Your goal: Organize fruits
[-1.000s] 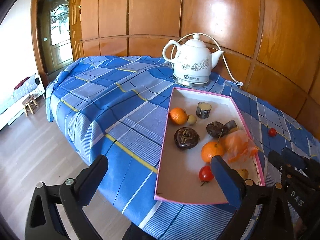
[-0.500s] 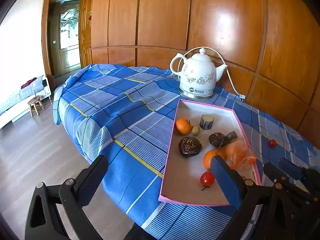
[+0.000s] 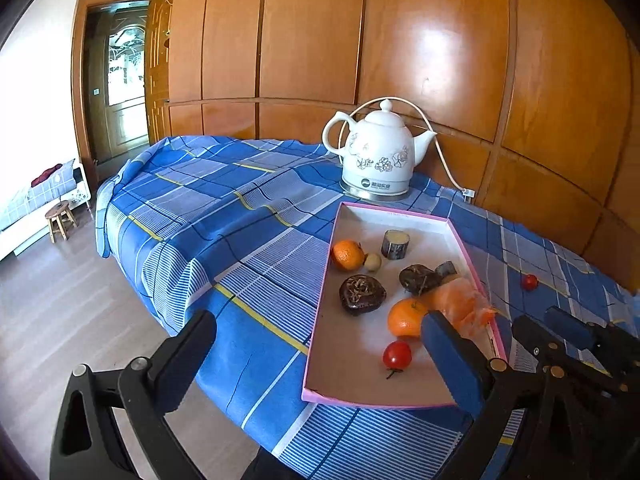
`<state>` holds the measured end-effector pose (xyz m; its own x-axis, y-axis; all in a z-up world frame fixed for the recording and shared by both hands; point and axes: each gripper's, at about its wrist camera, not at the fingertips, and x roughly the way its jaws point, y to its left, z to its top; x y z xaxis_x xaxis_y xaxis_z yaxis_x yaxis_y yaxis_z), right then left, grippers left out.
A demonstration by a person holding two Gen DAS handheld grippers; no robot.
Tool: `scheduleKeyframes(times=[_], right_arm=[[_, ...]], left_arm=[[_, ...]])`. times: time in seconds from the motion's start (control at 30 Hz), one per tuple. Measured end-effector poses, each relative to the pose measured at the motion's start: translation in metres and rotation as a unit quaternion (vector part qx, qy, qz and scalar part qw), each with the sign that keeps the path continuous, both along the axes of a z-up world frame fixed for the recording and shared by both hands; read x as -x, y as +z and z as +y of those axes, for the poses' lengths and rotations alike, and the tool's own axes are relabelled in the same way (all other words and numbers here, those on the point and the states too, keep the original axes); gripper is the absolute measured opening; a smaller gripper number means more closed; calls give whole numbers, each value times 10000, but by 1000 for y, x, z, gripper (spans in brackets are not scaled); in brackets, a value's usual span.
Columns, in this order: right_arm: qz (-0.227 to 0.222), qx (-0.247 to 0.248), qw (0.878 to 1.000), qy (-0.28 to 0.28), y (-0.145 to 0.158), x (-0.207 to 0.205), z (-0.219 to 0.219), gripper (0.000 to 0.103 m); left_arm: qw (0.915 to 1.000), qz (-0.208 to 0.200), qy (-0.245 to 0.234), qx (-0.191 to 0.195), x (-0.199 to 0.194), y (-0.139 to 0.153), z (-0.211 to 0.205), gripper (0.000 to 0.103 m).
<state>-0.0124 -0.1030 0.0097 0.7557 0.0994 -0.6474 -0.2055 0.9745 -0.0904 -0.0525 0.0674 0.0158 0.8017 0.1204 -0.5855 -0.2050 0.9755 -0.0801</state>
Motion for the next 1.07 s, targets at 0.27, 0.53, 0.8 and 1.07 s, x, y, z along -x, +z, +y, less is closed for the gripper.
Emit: scheduleKeyframes(times=[0.27,0.53,0.8,1.07], right_arm=[[38,-15,10000,31,-2,-1,1,40],[41,-13,10000,49,-4,0,2,40],[77,-22,9999,83,-6,-1,2,40],[75,-47,9998,162,-7,-1,1,40]], left_arm=[[10000,30,-53,-51,0,-3,-3,103],[9999,42,-63,-114,0,-3,-4,103],[9999,91,-87,-114,-1,-4,-5,103],[9997,126,-183,-123,-3,-7,-8,101]])
